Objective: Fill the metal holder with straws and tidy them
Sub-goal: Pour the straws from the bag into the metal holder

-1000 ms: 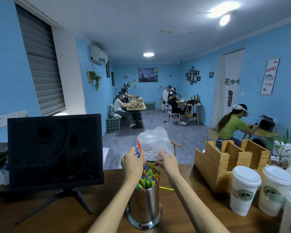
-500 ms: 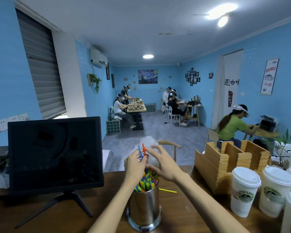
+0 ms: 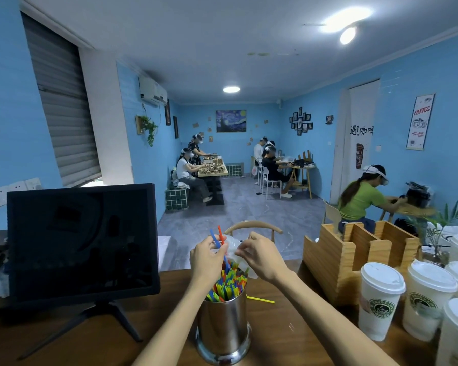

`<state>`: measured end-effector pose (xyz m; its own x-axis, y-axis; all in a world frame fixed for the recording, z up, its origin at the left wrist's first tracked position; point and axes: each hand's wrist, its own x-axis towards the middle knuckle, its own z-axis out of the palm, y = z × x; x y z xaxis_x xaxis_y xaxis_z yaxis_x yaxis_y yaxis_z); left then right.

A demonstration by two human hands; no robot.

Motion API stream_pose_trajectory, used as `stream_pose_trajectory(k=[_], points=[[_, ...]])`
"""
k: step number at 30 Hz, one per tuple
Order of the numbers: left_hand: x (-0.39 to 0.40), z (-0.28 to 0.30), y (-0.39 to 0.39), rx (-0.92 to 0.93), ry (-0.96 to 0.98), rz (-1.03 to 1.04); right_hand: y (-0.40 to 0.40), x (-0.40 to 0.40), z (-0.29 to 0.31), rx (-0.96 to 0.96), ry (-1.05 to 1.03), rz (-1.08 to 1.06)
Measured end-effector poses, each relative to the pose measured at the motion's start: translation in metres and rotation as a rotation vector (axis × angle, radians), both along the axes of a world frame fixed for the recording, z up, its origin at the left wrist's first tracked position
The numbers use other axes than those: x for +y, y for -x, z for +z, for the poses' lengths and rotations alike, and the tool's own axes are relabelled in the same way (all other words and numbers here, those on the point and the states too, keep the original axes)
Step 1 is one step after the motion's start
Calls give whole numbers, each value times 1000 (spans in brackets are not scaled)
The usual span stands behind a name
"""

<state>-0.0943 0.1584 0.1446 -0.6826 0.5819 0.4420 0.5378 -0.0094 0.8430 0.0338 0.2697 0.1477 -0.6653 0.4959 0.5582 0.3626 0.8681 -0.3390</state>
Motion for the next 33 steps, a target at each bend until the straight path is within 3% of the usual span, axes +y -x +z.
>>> stream_pose_trajectory(k=[14, 33], points=[[-1, 3, -1, 85, 93, 132, -3, -2, -8, -24, 65, -15], [-13, 9, -2, 76, 174, 120, -46, 33, -12, 26, 102, -124]])
